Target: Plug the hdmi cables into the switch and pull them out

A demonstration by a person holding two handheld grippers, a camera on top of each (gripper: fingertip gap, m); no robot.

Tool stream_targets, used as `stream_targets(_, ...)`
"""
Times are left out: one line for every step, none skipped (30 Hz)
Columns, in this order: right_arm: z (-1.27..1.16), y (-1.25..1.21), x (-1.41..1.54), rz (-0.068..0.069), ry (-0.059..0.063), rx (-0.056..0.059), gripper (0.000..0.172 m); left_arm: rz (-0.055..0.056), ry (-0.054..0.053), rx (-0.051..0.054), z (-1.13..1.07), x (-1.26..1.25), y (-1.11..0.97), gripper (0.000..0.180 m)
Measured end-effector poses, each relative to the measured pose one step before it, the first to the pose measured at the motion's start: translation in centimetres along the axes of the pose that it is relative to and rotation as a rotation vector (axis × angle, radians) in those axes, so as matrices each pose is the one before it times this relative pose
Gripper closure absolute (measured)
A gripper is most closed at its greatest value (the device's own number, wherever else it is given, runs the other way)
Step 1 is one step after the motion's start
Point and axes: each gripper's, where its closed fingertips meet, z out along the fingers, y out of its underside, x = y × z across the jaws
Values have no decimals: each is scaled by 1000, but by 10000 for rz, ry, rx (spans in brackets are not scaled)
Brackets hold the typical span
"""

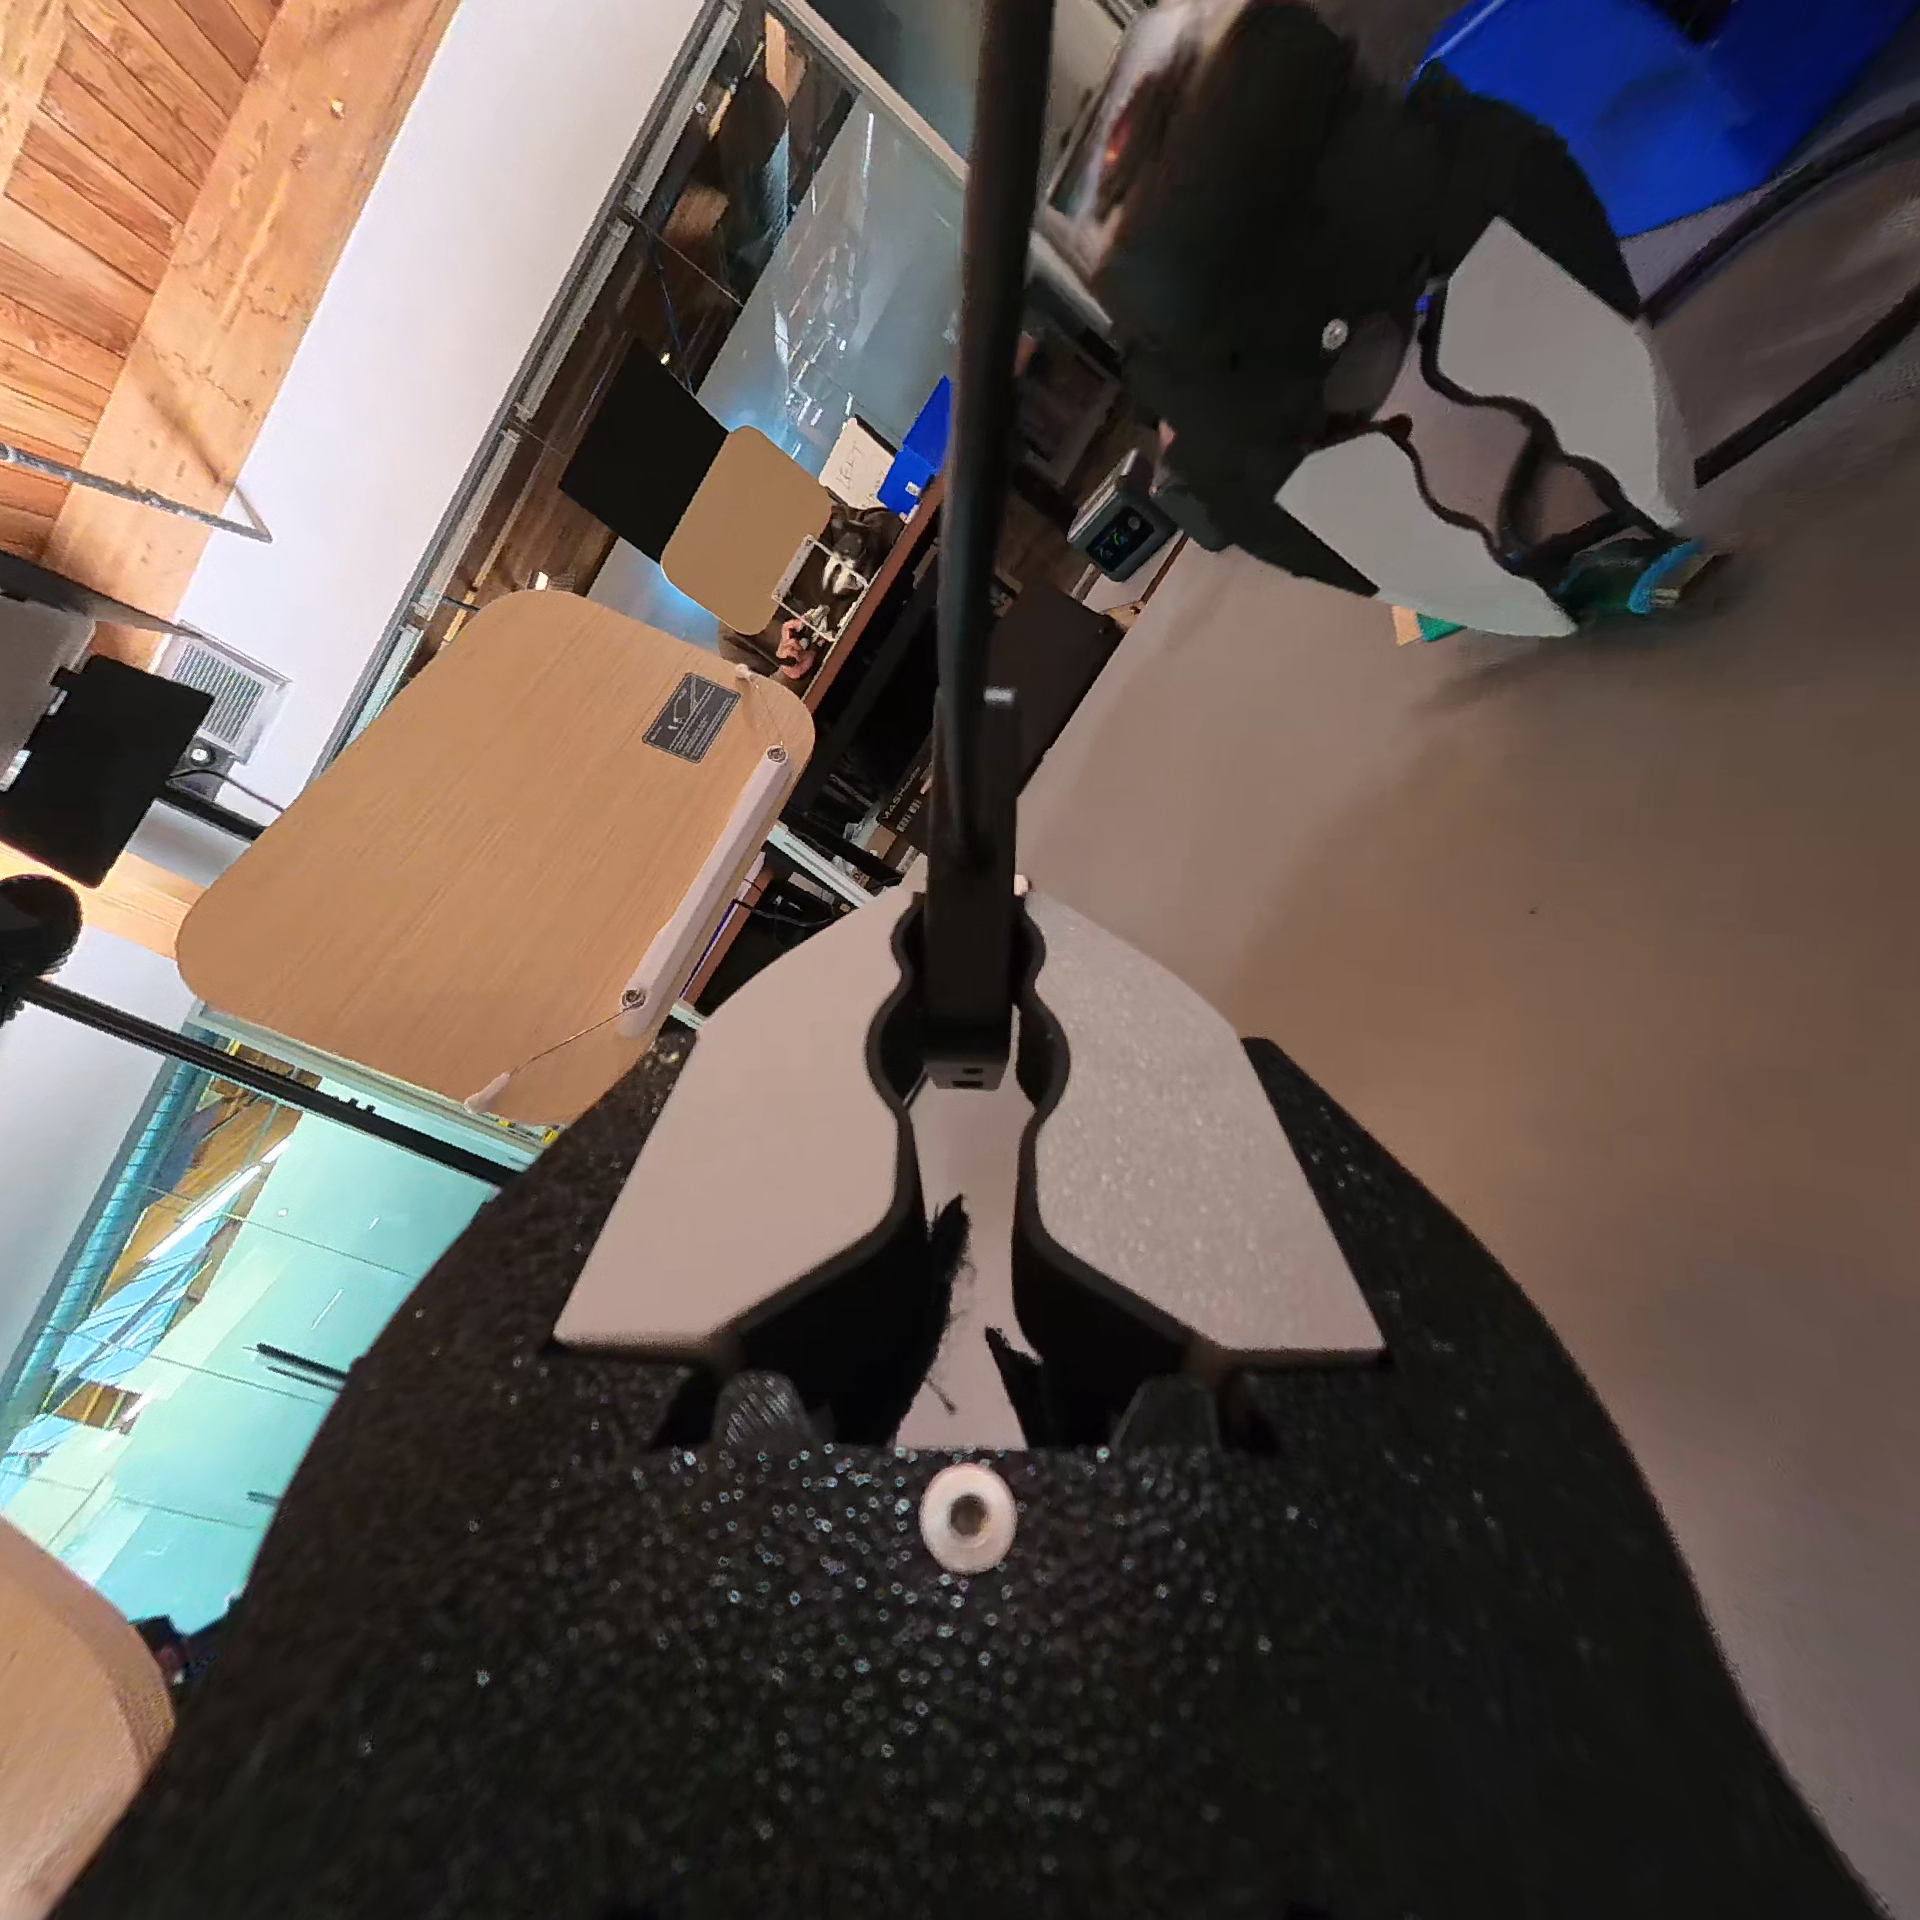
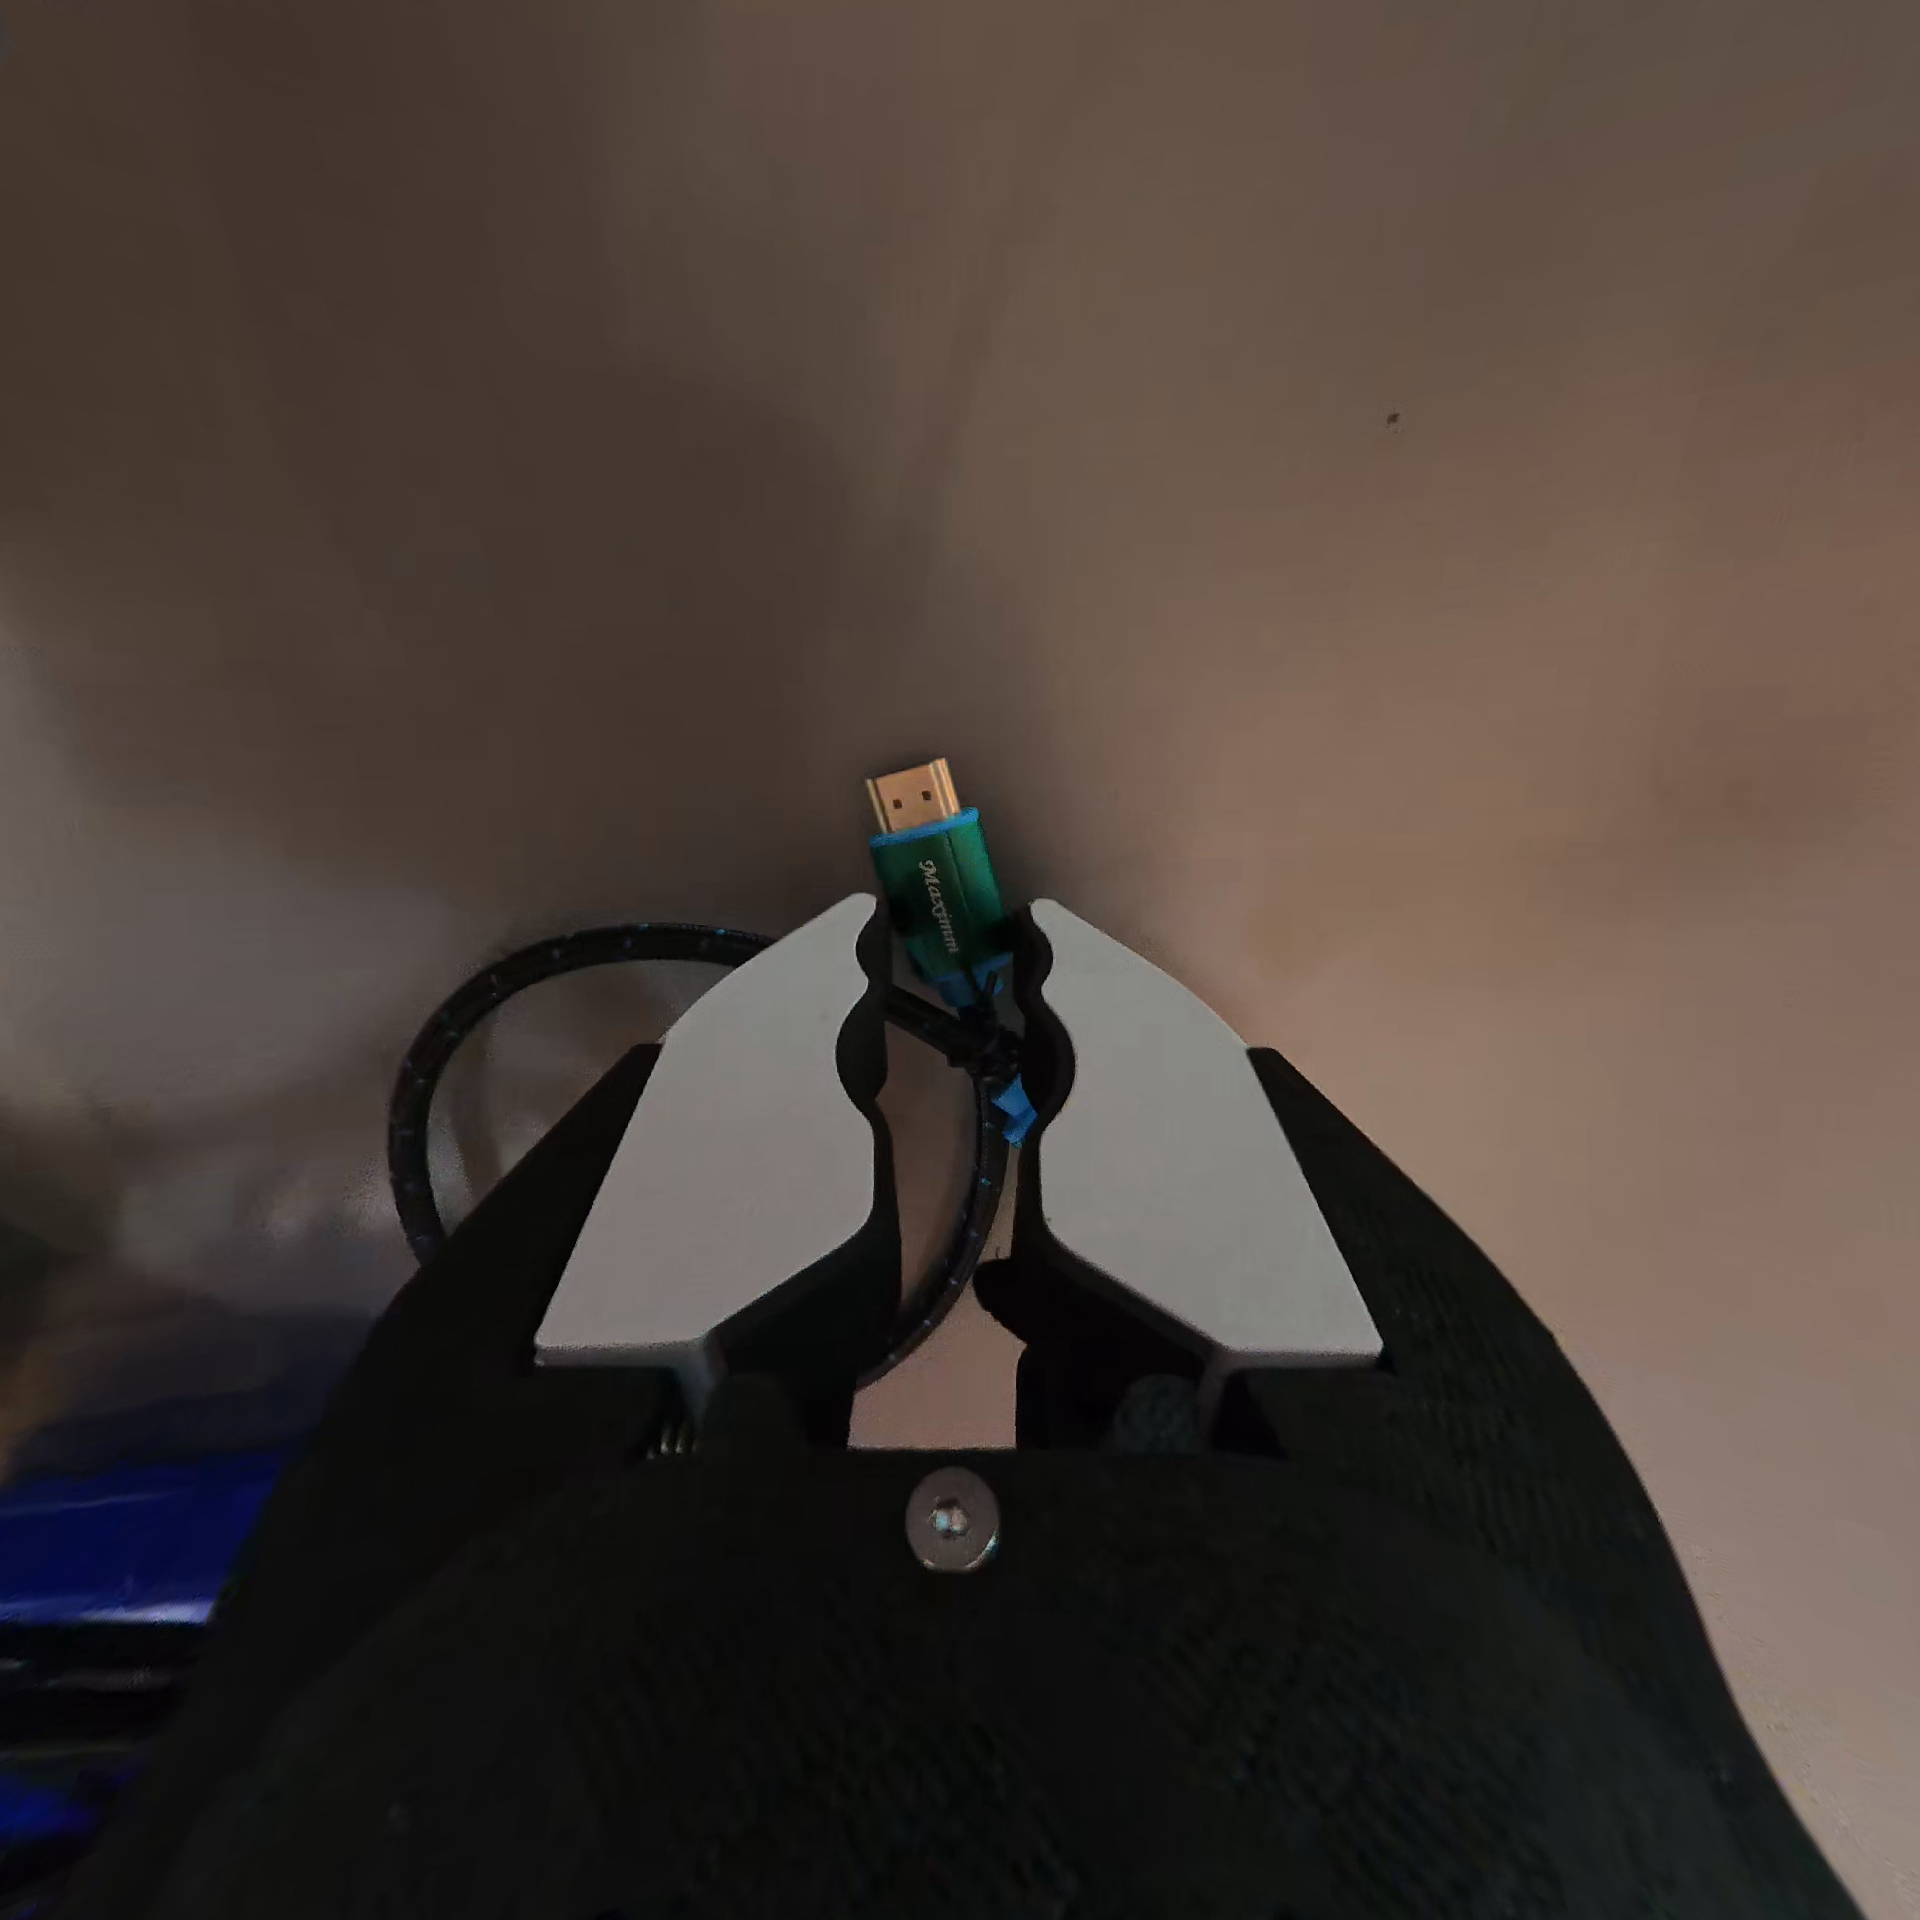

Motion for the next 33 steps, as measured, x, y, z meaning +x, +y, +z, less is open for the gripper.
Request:
stream_targets(-469,-185,-88,400,84,447,151,3,-95,48,111,17,-106,167)
stream_targets(-580,-162,-91,494,50,461,151,111,-79,79,124,79,-225,167)
stream_targets(-671,-151,-37,522,86,466,151,271,-99,77,164,104,-322,167)
stream_targets(-735,-156,44,491,151,462,151,463,-114,54,221,156,-409,167)
stream_targets(-793,-190,91,448,223,443,151,564,-18,41,311,320,-504,167)
stream_targets(-833,-227,232,454,347,387,151,519,15,51,417,382,-570,167)
stream_targets(-843,-272,294,458,430,340,151,464,-29,87,494,355,-655,167)
stream_targets(-836,-329,252,442,431,328,151,427,-54,153,565,355,-730,167)
stream_targets(-794,-349,275,481,476,292,151,396,-96,168,603,353,-707,167)
stream_targets(-752,-353,215,484,442,251,151,417,-138,166,644,334,-653,167)
stream_targets(-731,-401,-26,418,299,268,151,450,-170,164,646,277,-590,167)
stream_targets(-685,-408,-20,426,317,240,151,496,-124,191,663,315,-589,167)
stream_targets(-639,-339,45,440,358,155,151,522,-183,186,648,213,-574,167)
stream_targets(-635,-276,12,387,319,86,152,445,-214,200,619,117,-568,167)
stream_targets(-645,-254,16,329,305,54,152,377,-147,176,597,121,-469,167)
stream_targets(-613,-192,15,272,294,-13,152,265,-133,62,583,34,-284,167)
stream_targets(-577,-36,-18,179,265,-125,153,90,-107,50,515,-54,-212,167)
stream_targets(-500,125,-122,20,179,-227,154,-65,-93,77,426,-159,-180,167)
stream_targets(-415,193,-199,-123,119,-253,156,-113,-156,27,358,-323,-96,166)
stream_targets(-288,244,-138,-134,146,-265,158,-77,-127,53,300,-315,-128,166)
stream_targets(-164,289,-49,-87,132,-294,159,60,-68,78,256,-202,-181,166)
stream_targets(-69,226,-124,-73,8,-239,160,81,24,113,227,-8,-223,166)
stream_targets(-18,145,-45,-55,-9,-151,161,-33,62,146,203,67,-242,167)
stream_targets(0,63,22,-33,-10,-57,160,-170,72,105,171,114,-158,167)
stream_targets(9,15,51,-39,-38,21,160,-139,117,93,134,217,-113,168)
stream_targets(36,40,129,21,1,51,160,-2,116,56,94,268,-82,168)
stream_targets(85,-11,69,5,-54,125,160,29,60,11,56,212,-52,168)
stream_targets(111,-25,40,-5,-83,181,160,-68,97,57,17,231,-124,167)
stream_targets(136,-41,-42,16,-161,214,160,-107,28,81,-10,98,-178,168)
stream_targets(127,-91,-149,-10,-242,267,160,-113,-9,47,-13,10,-134,167)
stream_targets(152,-20,-47,42,-187,209,160,-100,26,82,-20,-3,-163,167)
stream_targets(151,-41,-180,-32,-270,229,160,-112,13,105,-38,-48,-178,167)
stream_targets(158,1,-158,-50,-236,198,160,-80,25,46,-5,-19,-88,167)
